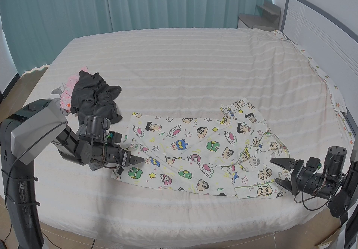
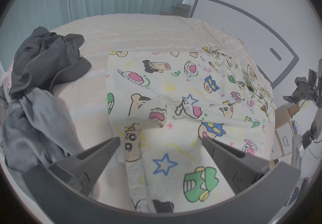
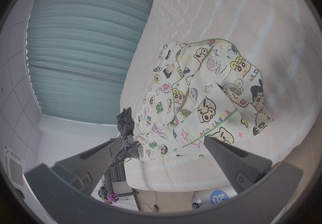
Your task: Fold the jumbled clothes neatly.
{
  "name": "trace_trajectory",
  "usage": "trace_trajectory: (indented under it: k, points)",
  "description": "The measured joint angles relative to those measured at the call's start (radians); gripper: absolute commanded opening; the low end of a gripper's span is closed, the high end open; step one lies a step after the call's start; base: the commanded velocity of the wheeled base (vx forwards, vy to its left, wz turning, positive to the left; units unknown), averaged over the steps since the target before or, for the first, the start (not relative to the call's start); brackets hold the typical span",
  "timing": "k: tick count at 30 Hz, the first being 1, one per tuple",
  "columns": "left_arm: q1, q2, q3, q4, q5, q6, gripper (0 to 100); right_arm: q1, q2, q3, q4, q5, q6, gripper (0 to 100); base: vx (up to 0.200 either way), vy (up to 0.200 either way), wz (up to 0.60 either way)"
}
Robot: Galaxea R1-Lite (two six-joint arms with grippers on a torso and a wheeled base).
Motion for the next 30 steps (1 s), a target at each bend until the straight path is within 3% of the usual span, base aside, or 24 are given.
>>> trace_trajectory:
  k: [5,11,12,30]
  points:
    - [-0.006,0.026,-0.009,-0.025,0.015,-0.004,100,0.006,0.000,0.001,0.000,0.000,0.000,100,0.000,0.000,0.00]
    - [-0.013,0.037,-0.016,-0.033,0.012,-0.083,100,0.011,0.000,0.002,0.000,0.001,0.000,100,0.000,0.000,0.00]
    - [-0.013,0.037,-0.016,-0.034,0.012,-0.087,0,0.012,0.000,0.002,0.000,0.001,0.000,100,0.000,0.000,0.00]
    - [0.005,0.013,0.052,-0.035,0.002,-0.107,0,0.014,0.007,0.002,0.000,0.001,0.001,100,0.000,0.000,0.00]
